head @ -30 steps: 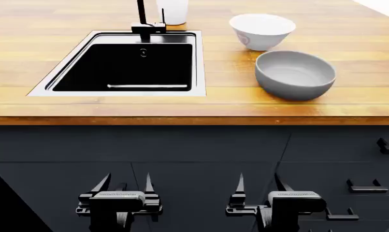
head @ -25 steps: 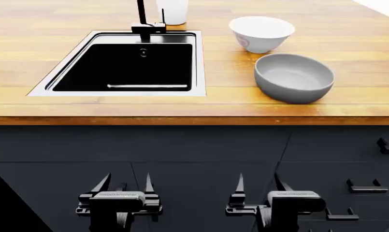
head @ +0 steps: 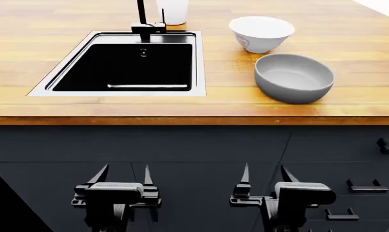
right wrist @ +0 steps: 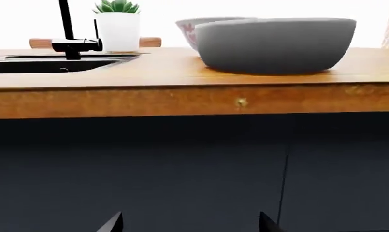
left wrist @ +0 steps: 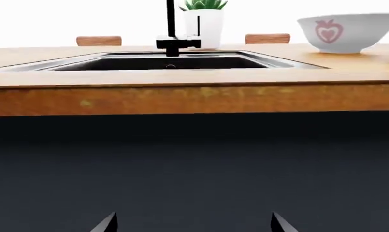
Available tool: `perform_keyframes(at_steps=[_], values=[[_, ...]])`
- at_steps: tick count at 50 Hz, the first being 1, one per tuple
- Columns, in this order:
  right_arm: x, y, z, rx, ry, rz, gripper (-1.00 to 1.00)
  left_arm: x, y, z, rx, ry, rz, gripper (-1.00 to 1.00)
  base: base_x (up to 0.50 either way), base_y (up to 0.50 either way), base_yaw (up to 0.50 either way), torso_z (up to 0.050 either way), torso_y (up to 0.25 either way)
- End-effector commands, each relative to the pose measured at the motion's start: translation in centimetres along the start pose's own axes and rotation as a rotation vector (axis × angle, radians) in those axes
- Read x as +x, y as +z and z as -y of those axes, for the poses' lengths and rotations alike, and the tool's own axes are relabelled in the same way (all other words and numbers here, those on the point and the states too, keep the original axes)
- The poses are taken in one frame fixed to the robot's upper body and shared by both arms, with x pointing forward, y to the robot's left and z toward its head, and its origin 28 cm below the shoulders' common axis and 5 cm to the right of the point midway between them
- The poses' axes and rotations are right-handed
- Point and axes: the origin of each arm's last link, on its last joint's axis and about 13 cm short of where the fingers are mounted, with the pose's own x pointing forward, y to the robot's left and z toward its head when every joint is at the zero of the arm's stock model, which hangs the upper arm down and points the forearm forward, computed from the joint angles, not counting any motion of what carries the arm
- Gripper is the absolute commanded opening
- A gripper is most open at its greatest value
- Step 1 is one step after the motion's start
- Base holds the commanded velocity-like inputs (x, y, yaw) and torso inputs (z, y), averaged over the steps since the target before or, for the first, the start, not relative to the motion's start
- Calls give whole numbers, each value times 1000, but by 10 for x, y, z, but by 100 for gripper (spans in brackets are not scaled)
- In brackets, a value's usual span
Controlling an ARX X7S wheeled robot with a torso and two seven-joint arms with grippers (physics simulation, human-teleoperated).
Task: Stack the bowls in the sink.
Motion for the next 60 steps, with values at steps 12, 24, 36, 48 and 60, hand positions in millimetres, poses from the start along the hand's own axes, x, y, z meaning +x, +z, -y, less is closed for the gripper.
perform_keyframes(at_steps=[12,24,36,48,60], values=[[19,117,4,33,23,212,100,25,111,-5,35,-91,226,100,0,0,0,0,0],[53,175,9,-25,9,317,100,62,168,-10,38,-145,311,100,0,0,0,0,0],[107,208,13,-104,-40,343,100,110,197,-25,31,-105,311,100,0,0,0,0,0],[133,222,23,-167,-113,316,100,154,203,-32,-19,-11,154,100,0,0,0,0,0],[129,226,26,-181,-127,303,100,150,212,-32,-27,-7,160,100,105,-80,0,0,0]])
